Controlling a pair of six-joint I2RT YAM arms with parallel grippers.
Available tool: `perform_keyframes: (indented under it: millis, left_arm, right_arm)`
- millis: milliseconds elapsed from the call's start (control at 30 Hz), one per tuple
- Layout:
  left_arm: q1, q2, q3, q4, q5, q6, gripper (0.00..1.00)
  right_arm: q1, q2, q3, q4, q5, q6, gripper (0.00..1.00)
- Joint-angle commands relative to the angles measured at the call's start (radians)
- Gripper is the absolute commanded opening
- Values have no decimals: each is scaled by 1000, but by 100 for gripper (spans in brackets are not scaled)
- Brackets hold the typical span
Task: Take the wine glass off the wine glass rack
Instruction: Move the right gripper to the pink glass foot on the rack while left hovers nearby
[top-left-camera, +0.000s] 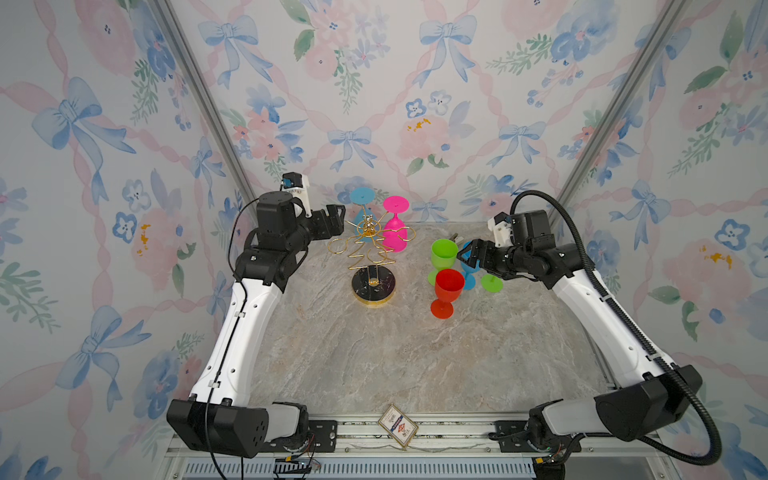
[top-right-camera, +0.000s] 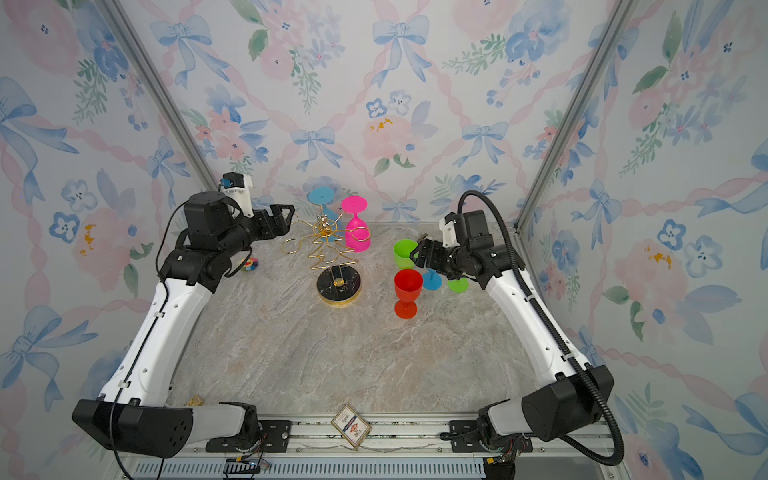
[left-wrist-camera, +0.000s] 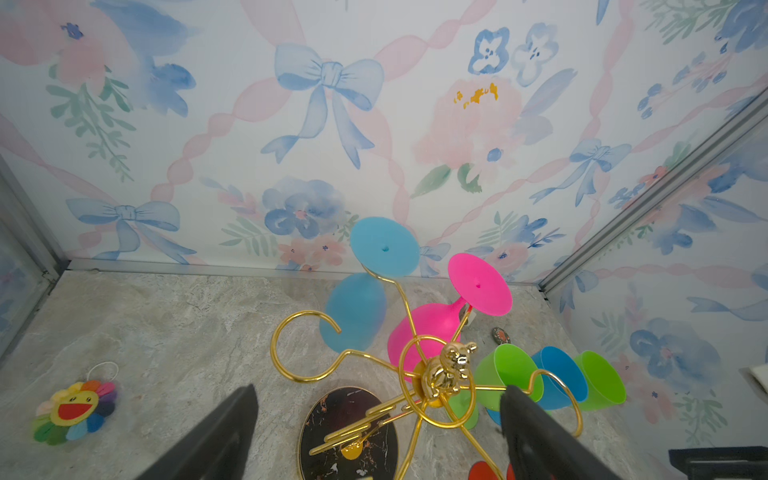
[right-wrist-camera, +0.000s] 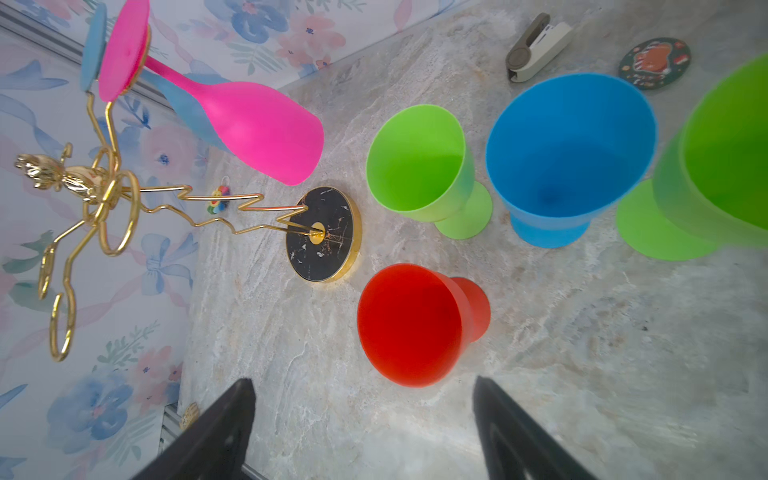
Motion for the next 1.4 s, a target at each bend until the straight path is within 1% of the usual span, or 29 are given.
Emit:
perform_keyframes:
  millis: [0,100,267,467,567,767,867,1067,1167,1367]
  left_arm:
    - [38,16,28,37,127,-72,93]
    - [61,15,11,52,151,-91,94]
    - [85,-27,-53,79,153,-102,95]
    - [121,-83,-109,81,159,-103,95]
    - [142,-110,-137,80,167,-104,95]
    - [175,-148,-171,82,182,-106,95]
    - [182,-159,-182,81,186,-104,95]
    - [188,-190,-226,81,190,-100,95]
    - [189,-219,-267,82,177,-87,95]
    - [190,-296,-367,80,164,-48,96]
  right_arm:
    - [-11,-16,10,172,-94,40,83]
    - [-30,4,21,243,-145,84,80]
    - [-42,75,32,425,-242,226,74]
    - [-38,234,148,565,-314,344,67]
    - [-28,340,216,608,-345,391,63]
    - [21,490,385,548,-358,378,57]
    - [38,543,454,528,-357,378,51]
    - [56,620,546,527,-355,409,46]
    - [59,657,587,504,-348,415,45]
    - [63,726,662,481,-353,431,40]
